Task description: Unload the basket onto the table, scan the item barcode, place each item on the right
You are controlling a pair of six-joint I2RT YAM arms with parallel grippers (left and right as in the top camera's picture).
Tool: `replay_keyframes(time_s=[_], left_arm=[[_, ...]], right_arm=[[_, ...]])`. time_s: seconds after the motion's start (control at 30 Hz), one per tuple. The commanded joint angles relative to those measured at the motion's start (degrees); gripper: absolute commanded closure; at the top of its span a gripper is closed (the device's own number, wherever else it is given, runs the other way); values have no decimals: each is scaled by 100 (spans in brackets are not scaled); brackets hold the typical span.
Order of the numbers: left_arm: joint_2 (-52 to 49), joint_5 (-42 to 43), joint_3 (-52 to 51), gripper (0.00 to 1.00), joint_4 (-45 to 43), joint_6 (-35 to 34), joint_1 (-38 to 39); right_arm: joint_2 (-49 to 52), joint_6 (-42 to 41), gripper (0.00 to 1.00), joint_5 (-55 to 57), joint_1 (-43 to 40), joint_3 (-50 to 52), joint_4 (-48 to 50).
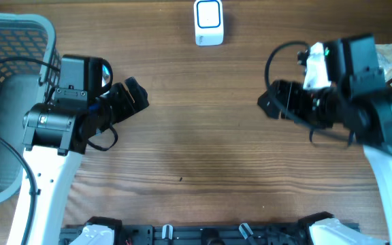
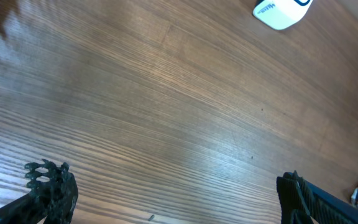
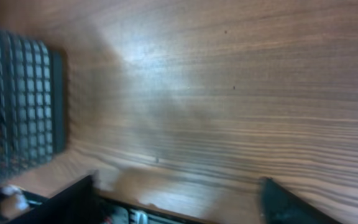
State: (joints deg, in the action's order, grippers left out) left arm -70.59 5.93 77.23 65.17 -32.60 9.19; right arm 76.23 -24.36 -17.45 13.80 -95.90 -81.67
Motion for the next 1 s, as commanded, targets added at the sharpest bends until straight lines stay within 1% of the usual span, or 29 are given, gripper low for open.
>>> replay_keyframes(time_s=[0.0,0.13,0.23,0.37,0.47,0.67,0.83,0.87,0.97], left_arm=[[9,66,50,0,-15,85,-31],[9,66,50,0,-15,87,-31],[9,66,50,0,-15,85,-31],[9,66,50,0,-15,85,-31],[9,66,50,0,-15,85,-31],[9,66,50,0,-15,85,-31],[9,66,50,0,-15,85,-31],[9,66,50,0,-15,85,-31],[9,66,50,0,-15,87,-31]], right_arm=[[-514,-273,0,719,942,223,-278],[-525,-595,0,717,1191,302,-328],[-433,-1204,0,719,1189,302,-304],[-352,-1331,0,717,1189,302,-313],[-348,-1268,0,922,1189,302,-330],[-348,-551,0,942,1191,302,-321],[-372,-527,0,1364,1189,343,-271],[-389,-487,0,1488,1189,385,-208],[-579,243,0,1499,1182,710,474]])
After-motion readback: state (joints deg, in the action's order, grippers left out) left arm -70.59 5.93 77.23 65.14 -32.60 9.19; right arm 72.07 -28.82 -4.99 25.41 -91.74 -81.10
